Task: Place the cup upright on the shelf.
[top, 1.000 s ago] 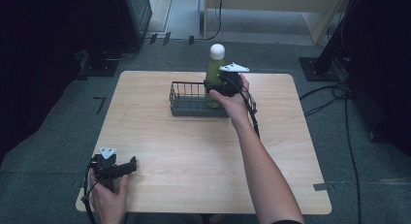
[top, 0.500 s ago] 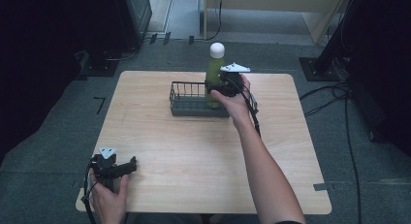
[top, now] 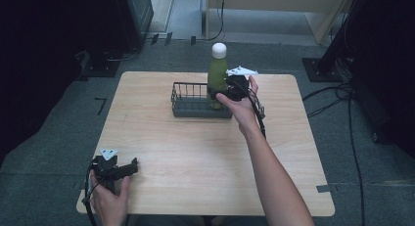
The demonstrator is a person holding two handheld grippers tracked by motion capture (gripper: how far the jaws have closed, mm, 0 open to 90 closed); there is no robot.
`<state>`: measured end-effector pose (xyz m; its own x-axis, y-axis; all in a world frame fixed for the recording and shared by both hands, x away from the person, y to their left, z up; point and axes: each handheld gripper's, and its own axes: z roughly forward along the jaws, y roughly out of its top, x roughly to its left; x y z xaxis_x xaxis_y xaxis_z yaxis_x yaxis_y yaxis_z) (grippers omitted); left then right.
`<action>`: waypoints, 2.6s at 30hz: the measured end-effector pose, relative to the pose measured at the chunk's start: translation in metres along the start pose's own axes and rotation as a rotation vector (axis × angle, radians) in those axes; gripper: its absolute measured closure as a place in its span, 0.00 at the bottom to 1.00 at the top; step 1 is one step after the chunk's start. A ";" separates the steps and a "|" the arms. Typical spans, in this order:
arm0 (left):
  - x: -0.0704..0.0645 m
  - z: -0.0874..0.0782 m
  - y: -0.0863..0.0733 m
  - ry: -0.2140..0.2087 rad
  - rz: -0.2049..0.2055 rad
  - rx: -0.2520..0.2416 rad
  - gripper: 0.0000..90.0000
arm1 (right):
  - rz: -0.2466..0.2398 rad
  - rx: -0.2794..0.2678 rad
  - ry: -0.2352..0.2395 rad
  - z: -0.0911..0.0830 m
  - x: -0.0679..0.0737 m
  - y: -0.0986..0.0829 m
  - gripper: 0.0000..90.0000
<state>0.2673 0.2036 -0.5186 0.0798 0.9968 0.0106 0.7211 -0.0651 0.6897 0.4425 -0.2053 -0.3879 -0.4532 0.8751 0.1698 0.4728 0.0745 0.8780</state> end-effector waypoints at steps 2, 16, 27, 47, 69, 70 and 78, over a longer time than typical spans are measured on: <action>0.000 0.000 0.000 0.000 0.000 0.000 0.00 | 0.002 -0.006 -0.002 -0.005 -0.001 -0.002 0.01; 0.000 0.000 0.000 0.000 0.000 0.000 0.00 | -0.030 0.007 -0.030 -0.034 -0.007 -0.030 0.01; 0.000 0.000 0.000 0.000 0.000 0.000 0.00 | -0.020 0.018 -0.041 -0.054 -0.014 -0.058 0.01; 0.000 0.000 0.000 0.000 -0.001 0.000 0.00 | 0.031 0.046 -0.098 -0.090 -0.042 -0.114 0.01; 0.000 0.000 0.000 0.000 0.003 0.002 0.00 | 0.097 0.091 -0.201 -0.137 -0.075 -0.179 0.02; 0.000 0.000 0.000 0.000 0.003 0.002 0.00 | 0.098 0.092 -0.205 -0.140 -0.076 -0.182 0.02; 0.000 0.000 0.000 0.001 0.004 0.002 0.00 | 0.112 0.119 -0.244 -0.159 -0.082 -0.202 0.02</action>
<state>0.2672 0.2038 -0.5186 0.0823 0.9965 0.0144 0.7218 -0.0696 0.6886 0.2639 -0.3686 -0.5085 -0.2043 0.9692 0.1373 0.6015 0.0137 0.7988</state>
